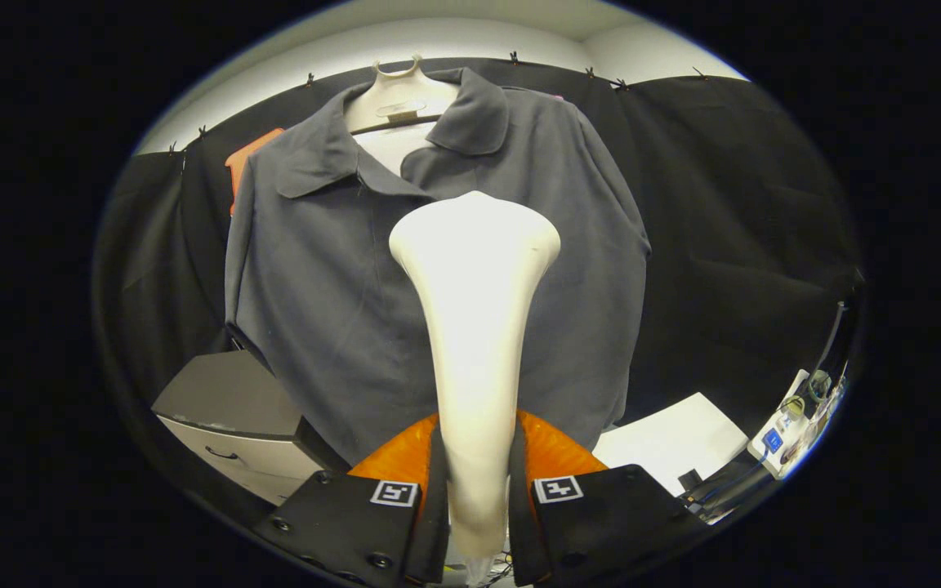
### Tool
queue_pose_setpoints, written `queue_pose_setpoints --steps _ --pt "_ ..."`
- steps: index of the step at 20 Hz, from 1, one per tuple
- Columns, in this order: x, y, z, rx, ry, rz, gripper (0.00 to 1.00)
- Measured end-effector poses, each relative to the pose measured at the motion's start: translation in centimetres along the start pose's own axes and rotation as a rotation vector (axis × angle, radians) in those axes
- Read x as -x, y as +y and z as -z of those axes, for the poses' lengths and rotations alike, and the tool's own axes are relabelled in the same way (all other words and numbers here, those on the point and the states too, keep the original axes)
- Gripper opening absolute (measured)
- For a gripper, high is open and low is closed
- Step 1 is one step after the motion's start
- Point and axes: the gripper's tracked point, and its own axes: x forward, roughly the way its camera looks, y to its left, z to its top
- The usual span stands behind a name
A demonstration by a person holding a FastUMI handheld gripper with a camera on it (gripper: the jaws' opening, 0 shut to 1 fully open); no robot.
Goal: Iron the clothes twice with a garment steamer, once on the left side and once on the right side.
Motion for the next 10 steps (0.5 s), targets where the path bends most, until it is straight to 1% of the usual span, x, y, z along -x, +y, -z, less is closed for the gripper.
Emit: queue_pose_setpoints --steps 3,5,8,10 --pt "1.5 1.2 -1.8 -0.007 -0.029 0.005 0.38" --pt "2.8 1.1 -3.0 -0.035 -0.052 0.032 0.38" --pt "4.3 0.2 -4.8 -0.021 -0.099 0.076 0.38" --pt "5.1 0.4 -6.1 -0.010 -0.139 0.075 0.38"
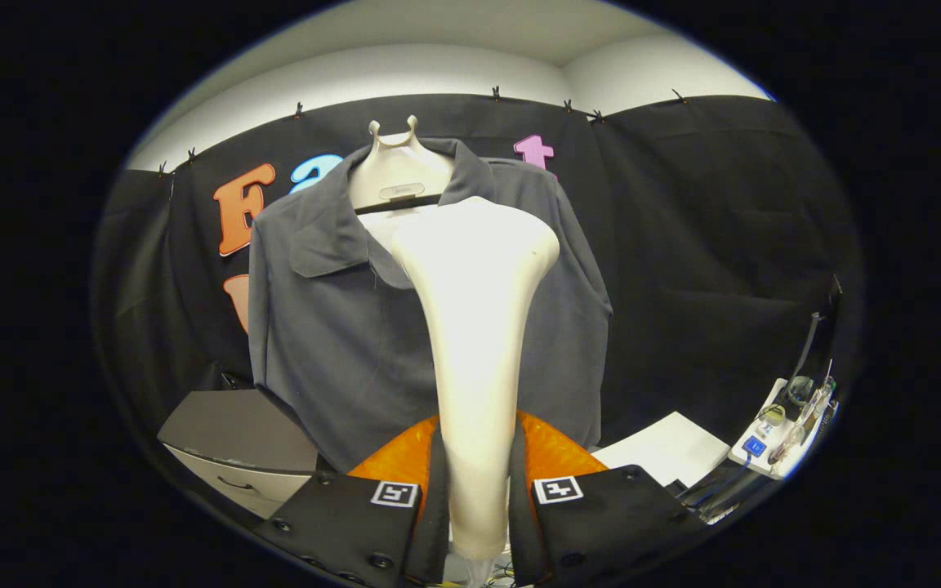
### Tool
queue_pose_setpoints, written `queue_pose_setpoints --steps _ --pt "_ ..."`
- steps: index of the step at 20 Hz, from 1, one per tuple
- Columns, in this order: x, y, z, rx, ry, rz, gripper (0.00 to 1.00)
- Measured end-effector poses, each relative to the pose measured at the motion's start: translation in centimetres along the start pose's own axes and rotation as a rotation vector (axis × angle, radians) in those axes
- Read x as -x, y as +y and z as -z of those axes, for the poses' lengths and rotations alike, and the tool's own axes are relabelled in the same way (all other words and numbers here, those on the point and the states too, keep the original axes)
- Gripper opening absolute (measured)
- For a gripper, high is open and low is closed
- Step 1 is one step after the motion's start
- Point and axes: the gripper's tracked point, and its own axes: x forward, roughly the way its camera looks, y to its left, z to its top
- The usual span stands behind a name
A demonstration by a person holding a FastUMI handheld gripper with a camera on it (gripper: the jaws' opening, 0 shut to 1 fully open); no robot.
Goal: Iron the clothes twice with a garment steamer, once on the left side and once on the right side.
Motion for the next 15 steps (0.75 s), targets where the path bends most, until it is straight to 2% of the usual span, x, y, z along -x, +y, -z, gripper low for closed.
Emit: queue_pose_setpoints --steps 11,15 --pt "2.2 2.6 -3.7 0.006 -0.118 -0.064 0.38" --pt "1.8 3.3 -3.3 0.001 -0.114 -0.085 0.38"
